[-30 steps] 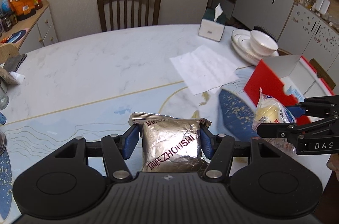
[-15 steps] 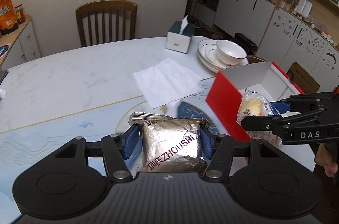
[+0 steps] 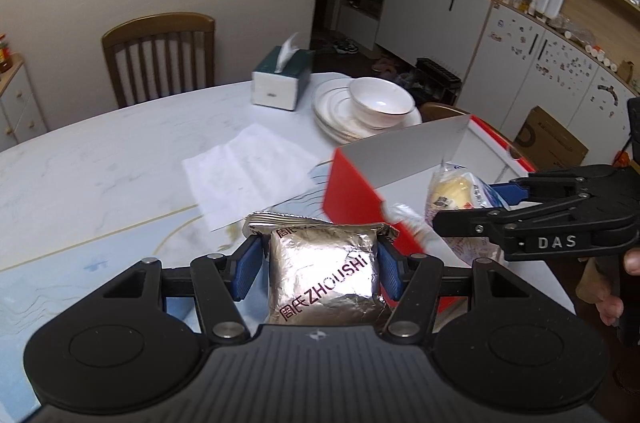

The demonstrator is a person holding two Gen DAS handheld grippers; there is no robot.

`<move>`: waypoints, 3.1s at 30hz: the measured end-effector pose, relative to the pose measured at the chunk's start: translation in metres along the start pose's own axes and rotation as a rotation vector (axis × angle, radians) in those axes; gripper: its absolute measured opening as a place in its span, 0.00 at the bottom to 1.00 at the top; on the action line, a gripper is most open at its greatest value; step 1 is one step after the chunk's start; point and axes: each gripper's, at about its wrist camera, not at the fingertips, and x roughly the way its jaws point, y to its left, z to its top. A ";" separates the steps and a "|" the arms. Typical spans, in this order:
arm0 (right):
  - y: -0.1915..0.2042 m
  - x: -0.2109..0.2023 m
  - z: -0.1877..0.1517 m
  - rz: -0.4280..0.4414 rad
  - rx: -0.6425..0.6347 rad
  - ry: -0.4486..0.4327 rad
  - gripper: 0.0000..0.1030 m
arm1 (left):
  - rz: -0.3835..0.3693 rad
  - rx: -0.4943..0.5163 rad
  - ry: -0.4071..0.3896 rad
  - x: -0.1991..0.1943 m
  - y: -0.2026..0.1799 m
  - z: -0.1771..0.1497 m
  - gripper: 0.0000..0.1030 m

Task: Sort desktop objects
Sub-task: 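Carry the foil packet and bread bag with both grippers into the red box, then open the left gripper dropping the foil packet while the right releases the bread bag, then withdraw both grippers from the red box back toward the table pile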

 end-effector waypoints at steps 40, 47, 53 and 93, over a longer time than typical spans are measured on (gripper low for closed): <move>-0.163 0.042 0.005 -0.158 0.033 0.104 0.51 | -0.076 0.256 0.173 0.150 -0.146 0.033 0.57; -0.167 0.068 0.013 -0.166 0.026 0.151 0.51 | -0.096 0.263 0.226 0.171 -0.150 0.026 0.51; -0.168 0.089 0.016 -0.196 0.001 0.202 0.51 | -0.093 0.261 0.252 0.178 -0.149 0.020 0.51; -0.145 0.032 0.021 -0.115 -0.030 0.101 0.75 | -0.122 0.202 0.098 0.120 -0.144 0.020 0.62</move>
